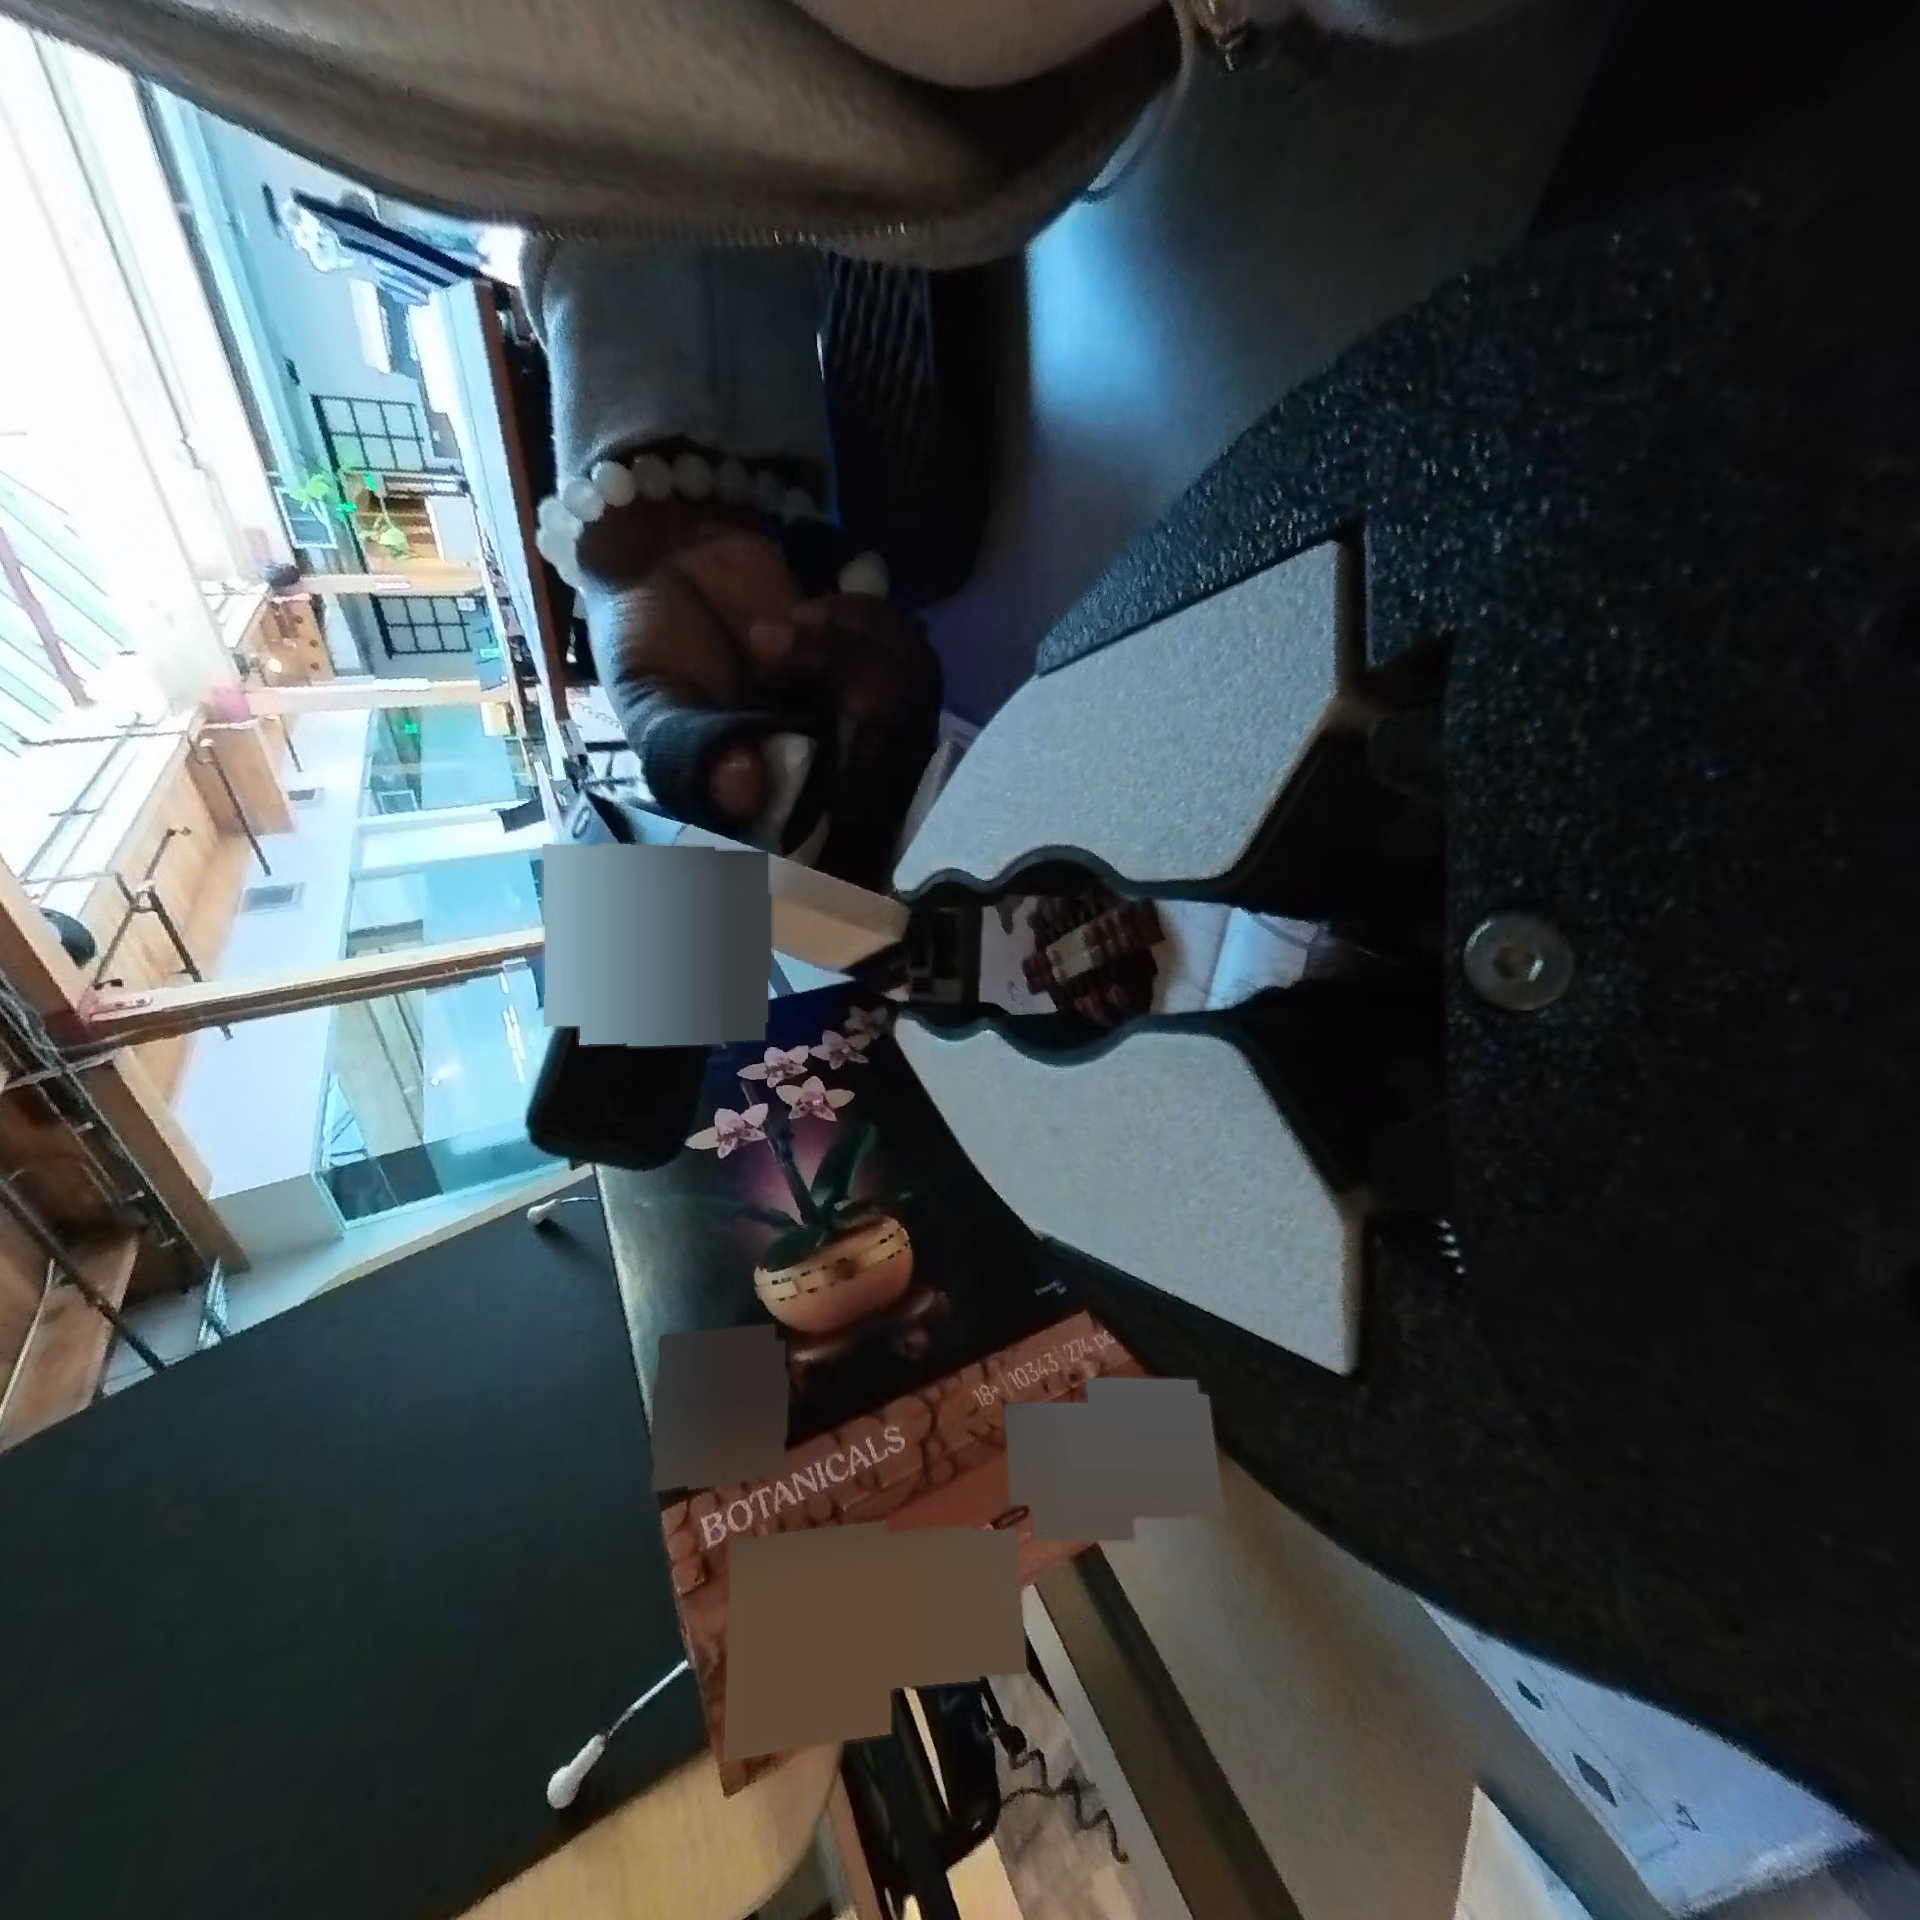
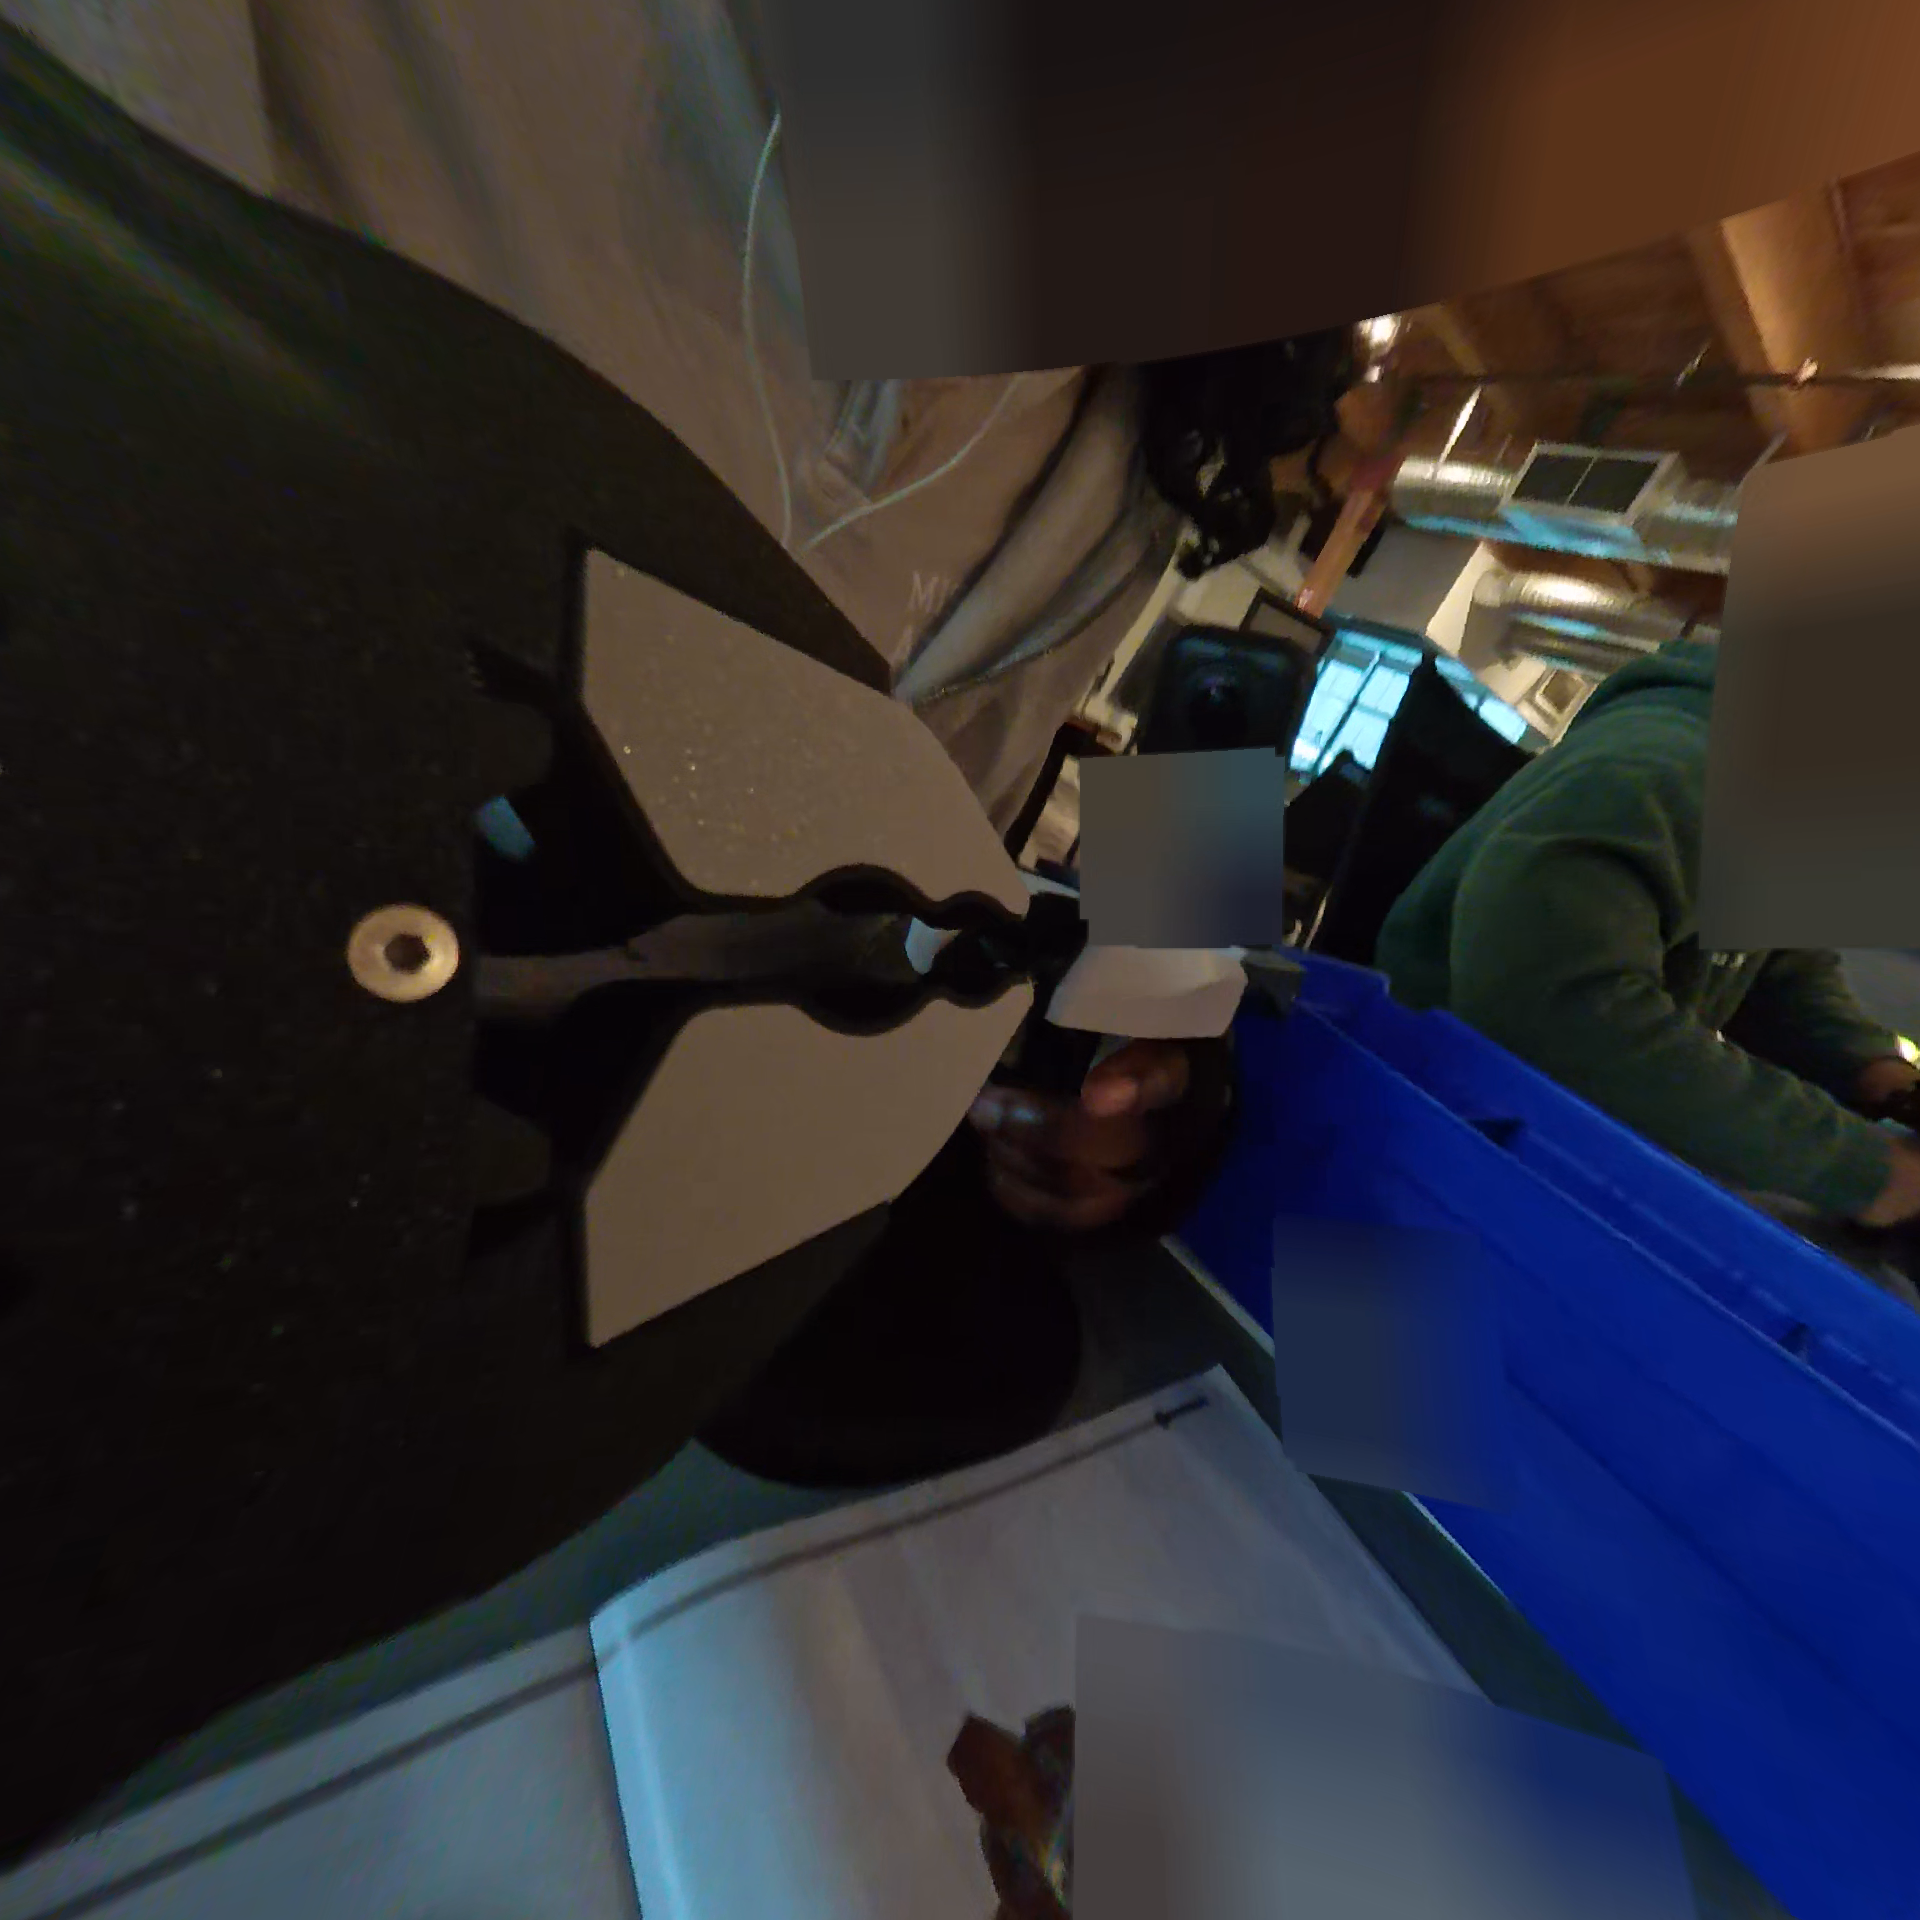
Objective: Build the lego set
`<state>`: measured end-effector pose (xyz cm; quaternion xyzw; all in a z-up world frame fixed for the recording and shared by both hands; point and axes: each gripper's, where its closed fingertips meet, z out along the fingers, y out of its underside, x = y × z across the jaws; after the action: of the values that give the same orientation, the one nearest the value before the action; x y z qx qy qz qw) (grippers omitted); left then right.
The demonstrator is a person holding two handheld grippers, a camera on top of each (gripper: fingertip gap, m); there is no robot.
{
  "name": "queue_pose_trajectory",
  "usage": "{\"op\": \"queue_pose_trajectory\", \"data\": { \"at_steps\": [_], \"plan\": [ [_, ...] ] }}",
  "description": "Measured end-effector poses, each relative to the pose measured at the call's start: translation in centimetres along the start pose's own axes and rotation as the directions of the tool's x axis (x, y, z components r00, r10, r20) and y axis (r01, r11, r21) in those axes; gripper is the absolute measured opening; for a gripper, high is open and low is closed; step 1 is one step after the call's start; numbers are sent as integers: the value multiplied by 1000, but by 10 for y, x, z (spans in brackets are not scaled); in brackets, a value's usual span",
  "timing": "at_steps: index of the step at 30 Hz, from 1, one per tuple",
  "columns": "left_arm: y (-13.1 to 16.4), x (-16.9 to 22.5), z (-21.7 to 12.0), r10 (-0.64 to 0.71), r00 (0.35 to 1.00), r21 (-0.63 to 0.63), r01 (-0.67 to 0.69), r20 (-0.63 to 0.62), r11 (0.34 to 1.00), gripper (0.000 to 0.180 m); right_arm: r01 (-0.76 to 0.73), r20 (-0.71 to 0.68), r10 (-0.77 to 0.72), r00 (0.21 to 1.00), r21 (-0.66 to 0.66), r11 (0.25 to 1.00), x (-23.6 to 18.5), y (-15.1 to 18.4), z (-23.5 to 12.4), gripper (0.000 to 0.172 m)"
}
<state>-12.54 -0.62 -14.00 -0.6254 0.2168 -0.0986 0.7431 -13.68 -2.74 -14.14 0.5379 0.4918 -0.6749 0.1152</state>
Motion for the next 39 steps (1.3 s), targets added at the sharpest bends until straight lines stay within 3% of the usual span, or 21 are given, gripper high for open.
{"op": "queue_pose_trajectory", "data": {
  "at_steps": [4,6,9,11,16,21,28,31,36,39],
  "plan": [
    [2,-9,1,-18,998,-16,19,65,1000,20,32,-35,-31,999,38,999,2,-10,-1,4],
    [1,-20,-2,-59,988,-4,60,140,998,36,44,-57,-38,998,108,993,6,-25,-7,4],
    [-10,-37,-15,-140,954,82,123,265,989,50,138,-262,-88,961,178,974,38,-51,-14,3],
    [-23,-31,-22,-133,951,167,89,278,982,46,204,-404,-143,904,111,973,65,-56,-5,4],
    [-18,-6,-13,-150,979,135,131,140,982,39,224,-514,-241,823,-96,970,114,-57,39,4],
    [-20,-1,-11,-227,972,147,216,58,965,39,146,-545,-215,810,-167,975,144,-49,56,4],
    [-23,11,-12,-238,971,153,237,-7,959,36,104,-593,-214,776,-214,971,163,-45,65,5],
    [-24,12,-13,-249,968,159,248,-19,955,36,95,-602,-219,768,-230,968,165,-43,66,10],
    [-27,9,-15,-272,962,178,272,-23,946,35,154,-639,-314,702,-295,943,162,-44,59,42],
    [-25,10,-14,-263,965,164,262,-21,951,35,220,-649,-394,650,-336,916,155,-44,51,46]
  ]
}}
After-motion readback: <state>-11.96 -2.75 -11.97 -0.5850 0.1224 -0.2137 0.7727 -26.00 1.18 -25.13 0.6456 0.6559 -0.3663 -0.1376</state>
